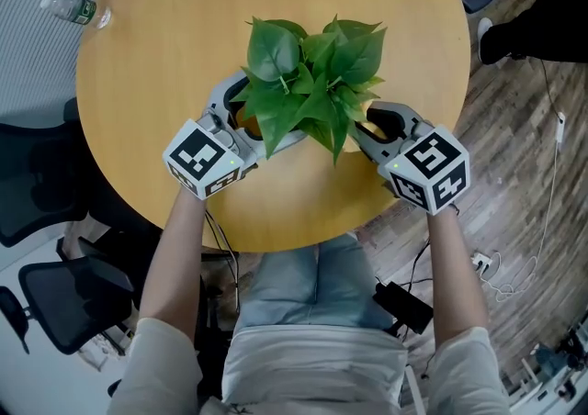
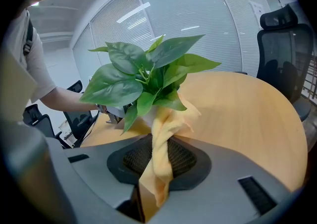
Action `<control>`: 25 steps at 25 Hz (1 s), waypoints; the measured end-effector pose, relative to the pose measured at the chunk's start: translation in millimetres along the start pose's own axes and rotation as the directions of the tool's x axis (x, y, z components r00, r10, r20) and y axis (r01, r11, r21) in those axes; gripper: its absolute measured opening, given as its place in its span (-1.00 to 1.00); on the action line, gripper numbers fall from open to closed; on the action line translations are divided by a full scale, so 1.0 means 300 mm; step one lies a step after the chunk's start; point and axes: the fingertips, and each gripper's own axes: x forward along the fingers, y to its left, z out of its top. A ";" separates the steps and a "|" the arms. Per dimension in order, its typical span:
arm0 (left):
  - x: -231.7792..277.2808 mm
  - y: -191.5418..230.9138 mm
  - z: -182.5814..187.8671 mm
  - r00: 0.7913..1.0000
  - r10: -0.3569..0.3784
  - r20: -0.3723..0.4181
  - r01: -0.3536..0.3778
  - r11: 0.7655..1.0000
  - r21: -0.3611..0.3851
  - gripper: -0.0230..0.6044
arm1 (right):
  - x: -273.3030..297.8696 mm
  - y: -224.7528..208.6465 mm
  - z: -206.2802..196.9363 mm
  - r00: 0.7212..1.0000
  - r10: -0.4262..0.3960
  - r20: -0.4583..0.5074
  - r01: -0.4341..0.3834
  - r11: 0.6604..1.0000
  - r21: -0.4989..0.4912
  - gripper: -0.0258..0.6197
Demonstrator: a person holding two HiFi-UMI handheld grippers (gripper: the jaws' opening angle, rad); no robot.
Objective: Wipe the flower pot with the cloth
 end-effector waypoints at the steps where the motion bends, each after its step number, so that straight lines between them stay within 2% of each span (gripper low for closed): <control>1: 0.003 0.004 0.002 0.999 -0.035 0.003 0.035 0.999 0.005 0.63 | 0.000 -0.001 0.001 1.000 -0.003 0.002 0.003 1.000 0.003 -0.65; 7: 0.033 -0.003 0.012 0.979 -0.203 -0.007 0.203 0.977 0.058 0.64 | -0.008 -0.010 0.000 1.000 -0.016 0.004 0.016 1.000 0.023 -0.65; 9: 0.042 -0.006 0.024 0.972 -0.234 0.001 0.234 0.970 0.062 0.64 | -0.006 -0.010 0.000 1.000 -0.016 0.002 0.016 1.000 0.025 -0.65; 14: 0.055 0.001 0.046 0.967 -0.254 0.031 0.252 0.966 0.051 0.57 | -0.009 -0.019 0.005 1.000 -0.029 0.006 0.029 0.999 0.035 -0.65; 19: 0.055 0.001 0.046 0.969 -0.242 0.042 0.240 0.970 0.041 0.56 | -0.031 -0.114 0.033 0.995 -0.103 0.011 0.102 0.994 0.038 -0.65; 22: 0.056 0.003 0.042 0.972 -0.232 0.045 0.231 0.972 0.037 0.56 | -0.008 -0.151 0.063 0.994 -0.112 0.005 0.112 0.994 -0.008 -0.65; 25: 0.053 0.003 0.040 0.973 -0.229 0.043 0.227 0.973 0.037 0.56 | 0.022 -0.139 0.092 0.996 -0.088 -0.004 0.088 0.994 -0.069 -0.65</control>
